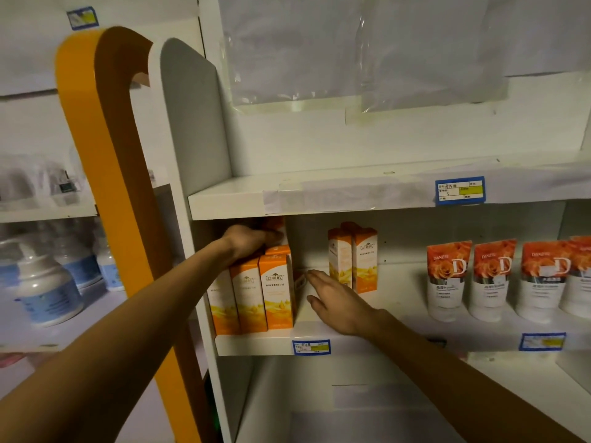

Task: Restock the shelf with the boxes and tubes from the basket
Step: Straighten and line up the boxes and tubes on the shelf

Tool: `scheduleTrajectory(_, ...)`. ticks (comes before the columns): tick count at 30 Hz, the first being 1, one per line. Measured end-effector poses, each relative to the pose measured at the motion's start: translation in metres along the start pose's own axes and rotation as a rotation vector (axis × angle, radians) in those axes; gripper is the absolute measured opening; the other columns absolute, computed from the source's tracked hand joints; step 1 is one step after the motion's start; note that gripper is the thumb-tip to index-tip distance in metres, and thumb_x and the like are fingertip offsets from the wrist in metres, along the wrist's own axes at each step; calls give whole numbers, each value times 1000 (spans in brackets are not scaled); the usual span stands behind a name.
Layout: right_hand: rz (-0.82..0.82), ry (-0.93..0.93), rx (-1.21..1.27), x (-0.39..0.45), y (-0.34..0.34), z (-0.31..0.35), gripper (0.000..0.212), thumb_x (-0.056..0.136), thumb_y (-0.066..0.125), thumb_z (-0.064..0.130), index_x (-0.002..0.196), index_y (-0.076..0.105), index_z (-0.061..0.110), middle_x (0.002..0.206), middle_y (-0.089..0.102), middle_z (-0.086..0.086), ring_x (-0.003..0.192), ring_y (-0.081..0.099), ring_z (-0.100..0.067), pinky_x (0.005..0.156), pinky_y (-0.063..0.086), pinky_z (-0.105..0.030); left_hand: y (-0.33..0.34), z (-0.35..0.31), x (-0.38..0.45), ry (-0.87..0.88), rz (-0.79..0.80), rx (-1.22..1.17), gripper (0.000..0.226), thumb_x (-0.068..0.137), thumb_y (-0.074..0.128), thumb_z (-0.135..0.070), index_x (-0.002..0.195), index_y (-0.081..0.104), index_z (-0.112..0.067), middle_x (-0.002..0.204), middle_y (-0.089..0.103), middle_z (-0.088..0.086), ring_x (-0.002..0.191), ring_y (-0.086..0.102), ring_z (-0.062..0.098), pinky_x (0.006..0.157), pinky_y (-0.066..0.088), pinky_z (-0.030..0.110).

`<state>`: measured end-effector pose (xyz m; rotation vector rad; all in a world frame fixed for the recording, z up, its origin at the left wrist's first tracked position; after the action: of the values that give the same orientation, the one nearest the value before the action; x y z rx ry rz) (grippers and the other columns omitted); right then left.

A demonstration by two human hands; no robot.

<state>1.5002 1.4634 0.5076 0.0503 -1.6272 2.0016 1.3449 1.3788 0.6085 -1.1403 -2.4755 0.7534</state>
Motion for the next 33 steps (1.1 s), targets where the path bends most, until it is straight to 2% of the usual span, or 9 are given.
scheduleTrajectory(2, 8, 39, 42, 6, 5, -2, 55, 103, 47, 27, 153, 28, 17, 158, 31, -1, 143, 35, -20, 115, 30, -29, 0, -1, -1, 24, -3, 46, 30, 85, 74, -44, 91, 66, -16, 91, 72, 8, 83, 70, 23, 78, 55, 32)
scheduleTrajectory(6, -9, 136, 126, 17, 14, -11, 55, 101, 50, 26, 152, 31, 17, 158, 32, -1, 143, 35, -20, 115, 30, -30, 1, -2, 1, 21, 41, 144, 40, 85, 71, -52, 103, 65, -16, 96, 73, 8, 89, 71, 24, 90, 56, 39)
scheduleTrajectory(8, -35, 179, 156, 20, 15, -14, 55, 99, 54, 25, 150, 34, 18, 154, 38, 0, 139, 40, -19, 113, 33, -31, 2, -3, 1, 26, 61, 185, 38, 86, 69, -52, 104, 63, -18, 98, 72, 8, 90, 71, 24, 90, 55, 38)
scheduleTrajectory(11, -48, 206, 167, 30, 21, -16, 49, 95, 59, 25, 142, 44, 20, 142, 50, 0, 129, 50, -19, 108, 41, -32, -1, -7, 0, 58, 49, 221, 37, 85, 69, -53, 101, 63, -20, 97, 72, 6, 87, 70, 22, 85, 55, 34)
scheduleTrajectory(14, -75, 281, 204, 39, 25, -21, 40, 91, 65, 27, 128, 52, 22, 125, 62, 0, 116, 60, -20, 97, 51, -34, -4, -11, -2, 106, 31, 235, 43, 83, 70, -55, 110, 64, -21, 100, 72, 5, 90, 70, 22, 87, 55, 35)
scheduleTrajectory(21, -99, 377, 155, 52, 31, -20, 33, 87, 70, 24, 118, 57, 22, 111, 69, -2, 102, 67, -23, 86, 57, -39, 5, -17, -12, 199, 39, 261, 34, 91, 65, -47, 114, 55, -25, 114, 69, 9, 101, 68, 26, 96, 54, 44)
scheduleTrajectory(28, -131, 431, 92, 39, 17, -18, 11, 87, 70, 23, 96, 63, 19, 92, 66, -1, 86, 64, -18, 74, 55, -31, 4, -14, -7, 217, 37, 252, 43, 92, 65, -46, 125, 55, -21, 117, 68, 8, 103, 67, 26, 97, 54, 46)
scheduleTrajectory(31, -154, 451, 29, 21, 1, -20, 19, 88, 70, 35, 95, 61, 21, 85, 56, 2, 77, 55, -16, 64, 43, -26, 4, -13, -5, 227, 31, 266, 44, 93, 63, -44, 128, 54, -20, 118, 67, 10, 105, 66, 27, 98, 53, 45)
scheduleTrajectory(33, -152, 460, -35, 10, -6, -20, 28, 87, 68, 46, 97, 61, 21, 85, 55, 2, 77, 54, -16, 63, 42, -27, 4, -13, -5, 228, 27, 270, 46, 93, 64, -45, 130, 54, -20, 119, 67, 9, 106, 66, 26, 98, 53, 44)
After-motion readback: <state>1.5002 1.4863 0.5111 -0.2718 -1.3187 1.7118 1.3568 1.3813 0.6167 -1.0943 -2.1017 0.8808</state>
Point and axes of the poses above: each hand's wrist, its own x-axis towards the middle knuckle, its own y-axis out of the palm, z = x × y, the point moved 9 cm from there along x, towards the middle knuckle
